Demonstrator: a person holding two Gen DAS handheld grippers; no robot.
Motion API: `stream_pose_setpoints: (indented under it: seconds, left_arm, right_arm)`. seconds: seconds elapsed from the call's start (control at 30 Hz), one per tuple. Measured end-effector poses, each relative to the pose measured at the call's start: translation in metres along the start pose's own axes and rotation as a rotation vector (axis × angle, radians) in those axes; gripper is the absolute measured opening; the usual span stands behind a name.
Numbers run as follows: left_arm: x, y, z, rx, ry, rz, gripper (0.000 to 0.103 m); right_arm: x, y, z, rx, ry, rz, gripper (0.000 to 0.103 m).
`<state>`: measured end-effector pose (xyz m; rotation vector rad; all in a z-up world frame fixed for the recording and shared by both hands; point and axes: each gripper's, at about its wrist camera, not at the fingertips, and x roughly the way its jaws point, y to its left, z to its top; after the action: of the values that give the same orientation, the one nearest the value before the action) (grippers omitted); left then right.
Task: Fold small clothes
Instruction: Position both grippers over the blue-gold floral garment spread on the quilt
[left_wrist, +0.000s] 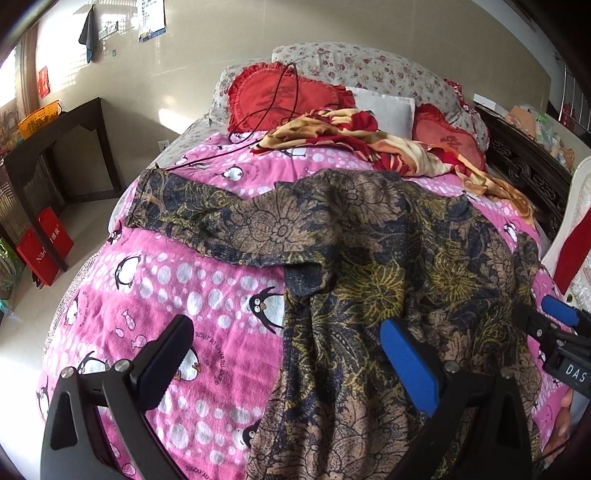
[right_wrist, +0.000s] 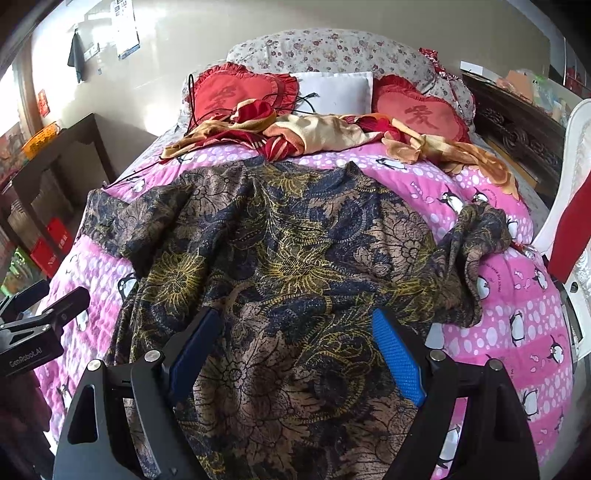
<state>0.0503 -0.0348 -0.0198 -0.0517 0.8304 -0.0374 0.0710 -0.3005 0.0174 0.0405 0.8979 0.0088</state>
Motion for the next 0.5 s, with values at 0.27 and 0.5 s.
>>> stream_pose_setpoints:
  seconds: [0.27,0.5]
  left_arm:
    - [0.015,0.005,0.003,-0.005,0.016,0.012,0.103]
    - [0.021,0.006,0.008,-0.011,0.020,0.006,0.103]
  right_arm:
    - [0.018,0.004,0.005,0.004,0.021,-0.005,0.088]
    - [0.030,0.008,0.010,0.014,0.040,-0.003,0.088]
